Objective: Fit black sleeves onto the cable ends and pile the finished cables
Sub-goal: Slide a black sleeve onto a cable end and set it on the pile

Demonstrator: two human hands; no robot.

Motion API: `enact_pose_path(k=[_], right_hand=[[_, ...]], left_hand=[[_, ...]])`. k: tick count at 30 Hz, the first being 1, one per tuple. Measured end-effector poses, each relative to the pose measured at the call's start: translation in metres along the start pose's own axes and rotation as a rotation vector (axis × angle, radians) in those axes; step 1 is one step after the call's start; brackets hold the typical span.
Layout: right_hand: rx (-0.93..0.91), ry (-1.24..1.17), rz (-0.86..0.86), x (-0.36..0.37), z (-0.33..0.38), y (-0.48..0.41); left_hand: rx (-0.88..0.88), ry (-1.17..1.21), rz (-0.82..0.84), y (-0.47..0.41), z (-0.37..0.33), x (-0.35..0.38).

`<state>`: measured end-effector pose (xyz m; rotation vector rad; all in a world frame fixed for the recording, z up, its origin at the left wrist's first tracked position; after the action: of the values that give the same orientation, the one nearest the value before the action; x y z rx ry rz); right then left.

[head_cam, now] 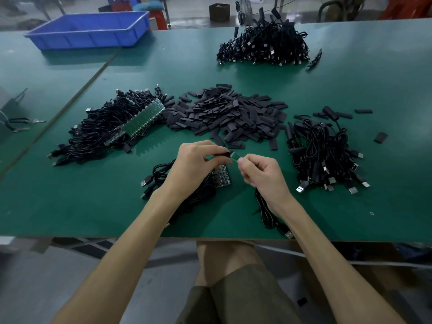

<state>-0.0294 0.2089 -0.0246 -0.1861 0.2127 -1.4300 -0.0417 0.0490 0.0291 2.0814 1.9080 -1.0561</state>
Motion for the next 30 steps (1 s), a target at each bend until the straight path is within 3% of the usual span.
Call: enact_pose_path(k=[12, 21, 30], right_hand=[[0.01, 0.082, 0.094, 0.006, 0.0, 0.002], [0.026, 0.11, 0.145, 0.008, -0.002, 0.003], [0.02, 0.088, 0.086, 0.006, 0.0, 0.002]], left_hand=[[0.23, -0.29, 0.065, 0.007, -0.018, -0.002], [0.444, -0.448, 0.214, 0.009, -0.031, -0.003], [0.421, -0.449, 0.237, 0.011, -0.029, 0.0]])
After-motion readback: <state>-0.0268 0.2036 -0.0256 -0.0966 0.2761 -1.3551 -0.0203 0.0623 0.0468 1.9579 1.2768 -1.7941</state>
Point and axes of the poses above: each hand's wrist, its own y-axis away from the middle knuckle, its own x-axis out of the palm, z = x × y, the point moved 7 cm from there along -y, towards the middle knuckle, and after that the axes turned 7 degrees about -x, right-handed, at the moved point
